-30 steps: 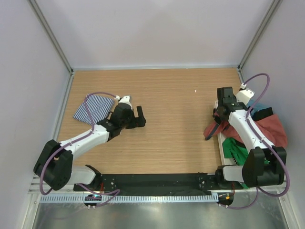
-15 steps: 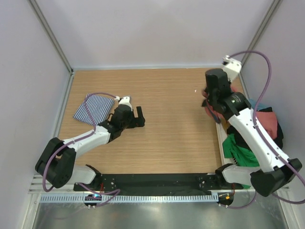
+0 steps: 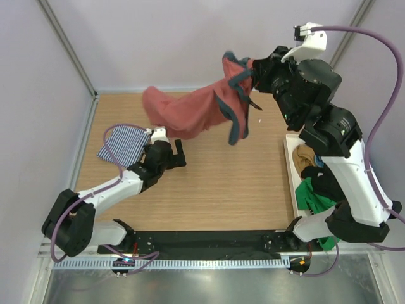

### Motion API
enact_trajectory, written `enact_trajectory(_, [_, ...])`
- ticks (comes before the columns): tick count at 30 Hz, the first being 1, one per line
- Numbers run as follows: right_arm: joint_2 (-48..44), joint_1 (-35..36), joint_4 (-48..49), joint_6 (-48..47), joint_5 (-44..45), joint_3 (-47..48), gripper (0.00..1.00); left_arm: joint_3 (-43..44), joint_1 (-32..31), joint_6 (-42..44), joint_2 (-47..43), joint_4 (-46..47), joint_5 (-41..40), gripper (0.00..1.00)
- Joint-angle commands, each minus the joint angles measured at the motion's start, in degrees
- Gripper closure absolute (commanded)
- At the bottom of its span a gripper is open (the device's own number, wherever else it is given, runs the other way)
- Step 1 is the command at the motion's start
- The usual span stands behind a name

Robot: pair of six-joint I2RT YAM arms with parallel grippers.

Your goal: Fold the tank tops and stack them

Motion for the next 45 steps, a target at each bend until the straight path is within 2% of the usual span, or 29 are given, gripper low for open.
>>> enact_trajectory(1, [-4.62,-0.14,-1.23,-0.07,-7.86,-7.41,0.84,-0.69,-0.15,-2.09,-4.29,-0.77,-9.45,0.0])
enact_trajectory(2, [-5.77,-0.06,-0.88,0.55,-9.89,-14.58,0.78,-0.69,-0.15,-2.71,-4.82,-2.52,-12.34,0.0])
enact_trajectory(3, [-6.82,-0.06,-0.61,1.51,-9.73,-18.48,0.49,-0.87,-0.15,-3.67,-5.26,-3.14,-13.76,0.0])
enact_trajectory(4, [-7.88,-0.14,-0.26,2.22,-8.86,-22.35,0.34,-1.04,-0.15,-3.77,-6.57,-4.11,-14.56,0.01])
enact_trajectory(5, [-10.58,-0.14,1.14,4.48,-4.68,-30.22,0.26,-1.13,-0.15,-4.03,-7.19,-4.46,-15.44,0.01])
enact_trajectory(6, [-12.0,-0.14,1.93,5.9,-2.63,-34.21,0.1,-1.39,-0.15,-4.38,-7.89,-4.64,-16.75,0.0])
enact_trajectory(7, [-13.76,-0.67,2.81,6.96,-1.57,-37.73,0.06,-2.0,-0.15,-4.38,-8.6,-4.73,-17.37,0.0])
enact_trajectory(8, [-16.3,-1.11,4.39,7.93,-1.82,-43.51,0.06,-2.18,-0.15,-4.38,-9.56,-4.82,-17.9,0.0])
enact_trajectory(11, [-18.26,-1.99,4.67,9.87,-5.33,-49.87,0.09,-2.71,-0.06,-4.21,-10.45,-4.82,-18.43,0.0])
enact_trajectory(17, [-13.08,-2.08,0.8,11.53,-5.78,-55.68,0.14,-1.66,-0.15,-4.03,-9.49,-5.52,-18.35,0.0])
enact_trajectory(22, [-8.6,-4.0,3.86,13.82,-8.23,-61.93,0.27,0.27,-0.06,-4.03,-5.98,-7.01,-18.35,0.0])
enact_trajectory(23, [-7.89,-4.88,6.83,13.91,-11.54,-64.64,0.3,0.54,-0.15,-4.03,-5.53,-7.36,-18.35,0.0])
enact_trajectory(26, [-5.08,-8.48,15.25,13.65,-21.55,-69.49,0.3,1.77,0.03,-4.38,-3.25,-8.59,-18.78,0.0])
enact_trajectory(31, [1.07,-13.58,23.9,13.47,-30.29,-68.19,0.26,4.49,4.77,-6.14,2.02,-11.75,-15.89,0.01])
enact_trajectory(33, [4.84,-14.2,24.79,13.38,-33.36,-66.61,0.23,5.19,7.58,-6.84,3.17,-12.11,-12.73,0.0])
enact_trajectory(36, [10.64,-14.47,25.93,14.0,-37.31,-63.79,0.23,5.46,8.29,-6.93,4.14,-12.29,-11.93,0.0])
enact_trajectory(40, [15.84,-14.99,28.3,15.84,-36.02,-62.99,0.23,5.11,8.29,-6.67,3.35,-12.2,-12.98,0.0])
enact_trajectory(42, [17.24,-15.35,28.92,16.55,-33.29,-62.99,0.3,4.67,8.29,-6.58,2.82,-12.11,-13.07,0.0])
enact_trajectory(43, [17.86,-15.44,29.18,16.37,-33.63,-62.73,0.38,4.5,8.29,-6.49,2.73,-12.11,-13.07,0.0])
enact_trajectory(44, [18.47,-15.35,28.93,16.46,-34.25,-62.47,0.56,4.49,8.29,-6.4,2.65,-12.03,-12.99,0.0])
enact_trajectory(45, [18.91,-15.44,28.49,16.29,-34.95,-62.21,0.62,4.49,8.29,-6.32,2.3,-12.11,-12.98,0.0])
